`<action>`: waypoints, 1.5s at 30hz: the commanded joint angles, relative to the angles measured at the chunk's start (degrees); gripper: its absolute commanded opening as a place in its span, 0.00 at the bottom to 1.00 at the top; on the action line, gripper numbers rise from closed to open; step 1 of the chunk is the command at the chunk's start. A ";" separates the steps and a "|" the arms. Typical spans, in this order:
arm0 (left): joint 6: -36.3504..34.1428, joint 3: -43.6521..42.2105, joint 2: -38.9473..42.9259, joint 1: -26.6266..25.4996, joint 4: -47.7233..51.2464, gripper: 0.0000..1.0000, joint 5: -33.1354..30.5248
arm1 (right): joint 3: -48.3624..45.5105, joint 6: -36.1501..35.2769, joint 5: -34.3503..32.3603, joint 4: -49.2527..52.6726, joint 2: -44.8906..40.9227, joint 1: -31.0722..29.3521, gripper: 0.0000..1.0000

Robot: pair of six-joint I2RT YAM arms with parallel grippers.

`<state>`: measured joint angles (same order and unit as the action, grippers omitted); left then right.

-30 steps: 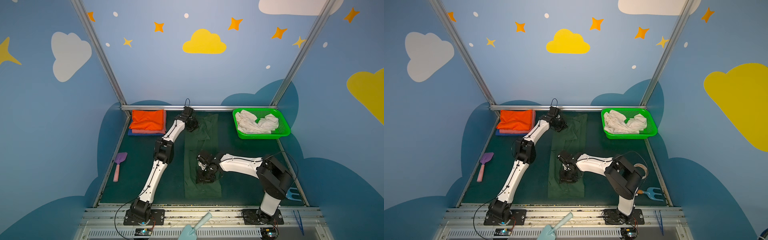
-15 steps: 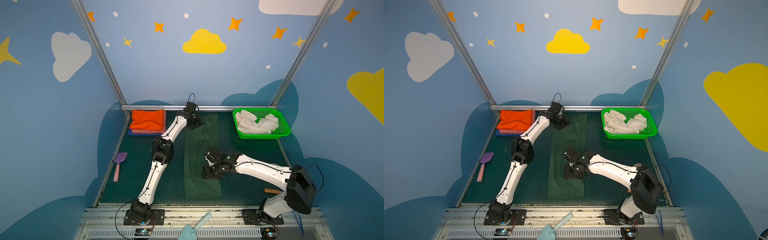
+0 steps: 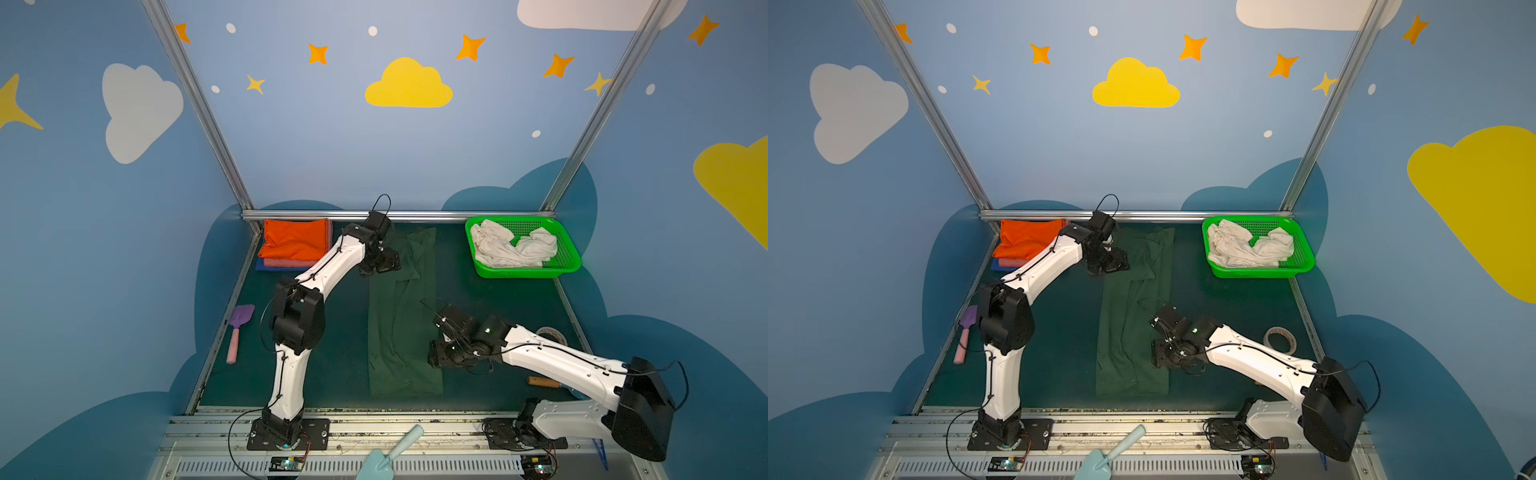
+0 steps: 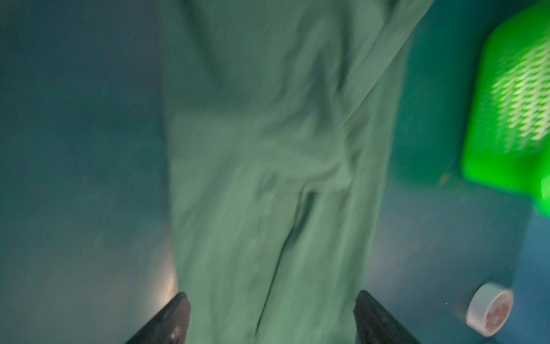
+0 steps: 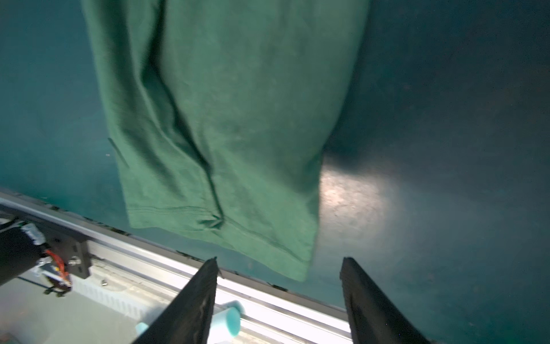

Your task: Fold and stack the t-shirts

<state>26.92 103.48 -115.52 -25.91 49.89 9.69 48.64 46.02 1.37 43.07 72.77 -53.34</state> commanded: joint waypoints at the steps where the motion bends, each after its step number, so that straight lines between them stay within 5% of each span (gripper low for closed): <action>1: 0.47 -11.18 9.58 -0.87 -3.19 0.88 -2.73 | -2.60 -0.46 -0.56 -0.51 -0.70 0.68 0.68; 13: 11.42 -48.72 28.67 -12.23 -7.79 0.67 -0.92 | -7.75 0.12 3.89 -8.64 4.75 0.74 0.66; 23: 21.03 -60.59 33.16 -21.09 -16.11 0.71 5.65 | -9.79 0.76 7.66 -12.72 8.38 -0.48 0.61; 31: 24.89 -64.44 31.98 -26.51 -16.91 0.45 6.42 | -11.55 2.47 7.25 -10.26 9.06 -2.72 0.59; 37: 26.86 -67.09 32.88 -26.81 -18.69 0.22 5.86 | -13.02 3.82 7.22 -10.05 8.36 -3.56 0.41; 45: 29.05 -69.44 38.47 -27.18 -17.02 0.07 3.84 | -14.14 5.39 6.40 -9.31 6.55 -4.66 0.11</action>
<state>54.52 36.01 -78.59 -52.69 29.78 14.68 37.06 50.11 6.90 30.41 79.00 -57.10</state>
